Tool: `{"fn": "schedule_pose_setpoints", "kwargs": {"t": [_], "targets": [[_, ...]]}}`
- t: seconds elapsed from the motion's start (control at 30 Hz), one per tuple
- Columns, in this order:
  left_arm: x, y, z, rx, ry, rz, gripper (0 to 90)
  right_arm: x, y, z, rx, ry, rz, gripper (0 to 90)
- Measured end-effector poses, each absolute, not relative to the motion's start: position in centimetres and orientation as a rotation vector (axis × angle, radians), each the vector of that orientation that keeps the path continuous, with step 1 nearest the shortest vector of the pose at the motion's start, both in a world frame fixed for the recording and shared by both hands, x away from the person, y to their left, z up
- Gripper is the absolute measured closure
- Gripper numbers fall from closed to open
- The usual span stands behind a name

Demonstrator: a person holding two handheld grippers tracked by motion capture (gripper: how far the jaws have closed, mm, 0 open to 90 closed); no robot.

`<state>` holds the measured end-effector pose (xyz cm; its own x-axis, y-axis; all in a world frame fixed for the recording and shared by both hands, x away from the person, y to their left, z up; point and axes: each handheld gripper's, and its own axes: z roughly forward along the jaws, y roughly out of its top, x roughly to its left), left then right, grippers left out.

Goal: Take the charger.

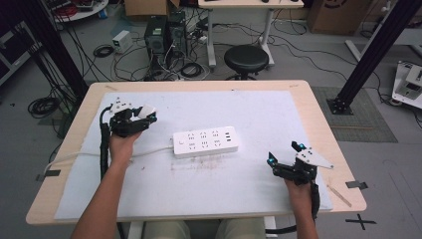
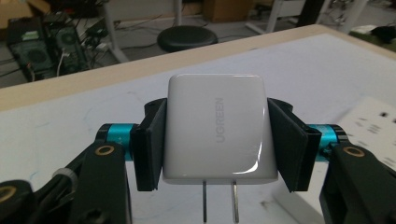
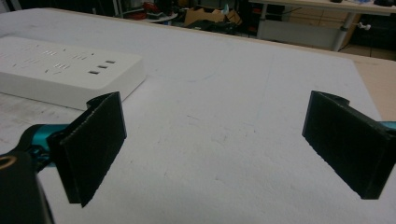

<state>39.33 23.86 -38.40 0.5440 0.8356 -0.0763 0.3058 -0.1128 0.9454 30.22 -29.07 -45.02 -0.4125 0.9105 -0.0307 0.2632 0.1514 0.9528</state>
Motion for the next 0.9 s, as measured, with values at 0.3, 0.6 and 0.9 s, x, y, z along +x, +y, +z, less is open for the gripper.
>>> {"fn": "schedule_pose_setpoints", "kwargs": {"t": [0.3,0.6,0.9], "targets": [[35.9,23.1,-38.5,1.616,0.832,0.530,42.5,30.3,-28.9,-45.0,1.136,1.805,1.273,6.3],[33.5,22.8,-38.9,1.590,0.727,0.496,42.4,30.4,-28.9,-45.0,1.132,1.817,1.263,6.3],[32.5,22.1,-38.9,1.602,0.677,0.474,42.4,30.4,-28.8,-45.0,1.128,1.823,1.254,6.2]]}}
